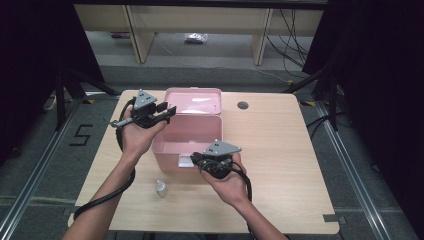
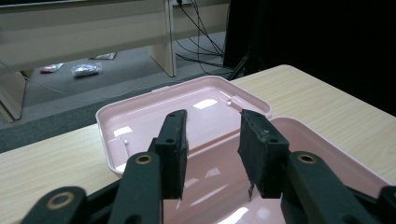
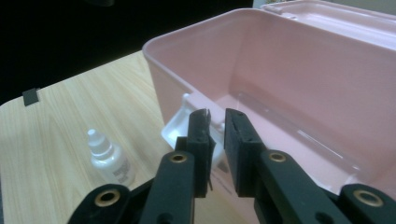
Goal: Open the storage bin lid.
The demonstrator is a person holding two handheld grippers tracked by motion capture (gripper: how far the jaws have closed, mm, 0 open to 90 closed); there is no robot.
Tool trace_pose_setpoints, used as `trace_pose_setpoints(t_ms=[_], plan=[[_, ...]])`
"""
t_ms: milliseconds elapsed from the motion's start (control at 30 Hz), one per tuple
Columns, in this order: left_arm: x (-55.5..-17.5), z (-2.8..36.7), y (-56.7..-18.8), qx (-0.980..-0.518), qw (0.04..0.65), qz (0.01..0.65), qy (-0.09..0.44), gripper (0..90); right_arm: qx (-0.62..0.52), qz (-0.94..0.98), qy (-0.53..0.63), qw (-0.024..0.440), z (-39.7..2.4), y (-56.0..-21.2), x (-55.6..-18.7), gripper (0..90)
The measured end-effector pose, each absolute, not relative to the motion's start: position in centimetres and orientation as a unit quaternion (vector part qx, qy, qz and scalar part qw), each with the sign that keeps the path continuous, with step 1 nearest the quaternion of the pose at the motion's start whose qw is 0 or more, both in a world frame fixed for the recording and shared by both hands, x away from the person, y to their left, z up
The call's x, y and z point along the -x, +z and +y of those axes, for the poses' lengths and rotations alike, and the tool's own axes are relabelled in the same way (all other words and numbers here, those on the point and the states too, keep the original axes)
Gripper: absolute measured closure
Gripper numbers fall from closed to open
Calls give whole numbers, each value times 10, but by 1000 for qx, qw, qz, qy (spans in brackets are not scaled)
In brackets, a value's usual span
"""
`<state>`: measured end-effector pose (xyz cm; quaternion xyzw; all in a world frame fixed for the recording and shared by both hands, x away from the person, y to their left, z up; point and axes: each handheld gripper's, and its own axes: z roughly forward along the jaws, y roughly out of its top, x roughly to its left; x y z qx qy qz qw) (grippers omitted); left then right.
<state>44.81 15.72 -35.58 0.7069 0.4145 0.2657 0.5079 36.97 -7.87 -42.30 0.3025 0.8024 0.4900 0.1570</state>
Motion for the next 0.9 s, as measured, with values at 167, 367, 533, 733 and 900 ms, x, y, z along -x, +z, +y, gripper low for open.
trace_pose_setpoints(t_ms=[167, 367, 533, 733, 900], plan=[[-438, 162, -357, -710, 518, 401, 259, 549, -319, 797, 487, 162, -95, -418, -369, 760], [-423, 170, -356, -714, 520, 394, 254, 528, -337, 788, 486, 170, -118, -414, -371, 724], [-410, 175, -358, -721, 517, 390, 245, 536, -345, 781, 487, 184, -135, -417, -374, 701], [-393, 180, -359, -728, 519, 381, 237, 544, -360, 776, 483, 187, -153, -416, -375, 679], [-382, 183, -363, -733, 518, 376, 231, 533, -366, 772, 481, 195, -168, -416, -377, 677]])
